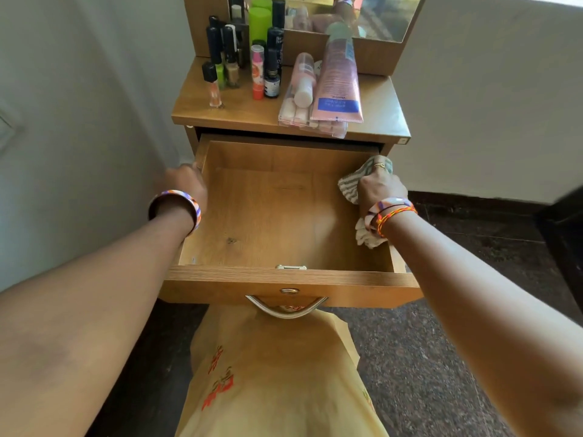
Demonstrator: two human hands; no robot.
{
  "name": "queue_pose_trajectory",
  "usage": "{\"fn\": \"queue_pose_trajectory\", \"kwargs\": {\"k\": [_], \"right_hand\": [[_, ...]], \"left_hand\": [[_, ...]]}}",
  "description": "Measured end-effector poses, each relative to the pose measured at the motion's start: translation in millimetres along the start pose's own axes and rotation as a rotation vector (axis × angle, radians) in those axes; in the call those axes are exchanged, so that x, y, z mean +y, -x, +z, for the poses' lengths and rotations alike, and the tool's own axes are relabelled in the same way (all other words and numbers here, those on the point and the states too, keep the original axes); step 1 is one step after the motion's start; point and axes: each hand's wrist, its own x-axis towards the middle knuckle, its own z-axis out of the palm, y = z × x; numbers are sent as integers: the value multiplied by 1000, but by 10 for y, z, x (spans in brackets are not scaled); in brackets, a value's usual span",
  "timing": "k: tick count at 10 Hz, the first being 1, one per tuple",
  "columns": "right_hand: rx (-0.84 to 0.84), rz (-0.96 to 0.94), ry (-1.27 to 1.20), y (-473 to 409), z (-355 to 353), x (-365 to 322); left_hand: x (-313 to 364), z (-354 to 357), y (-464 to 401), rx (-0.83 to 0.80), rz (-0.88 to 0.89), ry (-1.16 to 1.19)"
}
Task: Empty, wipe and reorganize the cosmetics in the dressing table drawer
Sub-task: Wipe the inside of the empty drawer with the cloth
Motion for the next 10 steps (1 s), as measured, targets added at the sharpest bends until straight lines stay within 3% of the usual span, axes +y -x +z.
{"fn": "queue_pose_trajectory", "kwargs": {"k": [1,2,5,6,7,8,9,10], "right_hand": [[17,-113,127,305,-68,-82],[-34,-45,7,514,-184,-132],[-281,-209,156,781,-626,-221],[-221,-213,-66,935,-740,-137],[-252,-288,-620,970,-711,-118],[-155,-372,-1093,800,-621,-93],[-214,-313,-1432,874,-658,7],[-213,-289,-1626,1028,-735,41]], "left_hand": [[-4,9,6,0,3,16],[-57,49,-33,26,26,7],[-85,106,-96,31,34,-37],[-84,107,-122,-4,63,-122],[-113,88,-164,-22,108,-221],[-75,2,-152,-81,134,-273],[160,-127,-38,-61,211,-209],[480,-326,265,-250,290,254]]}}
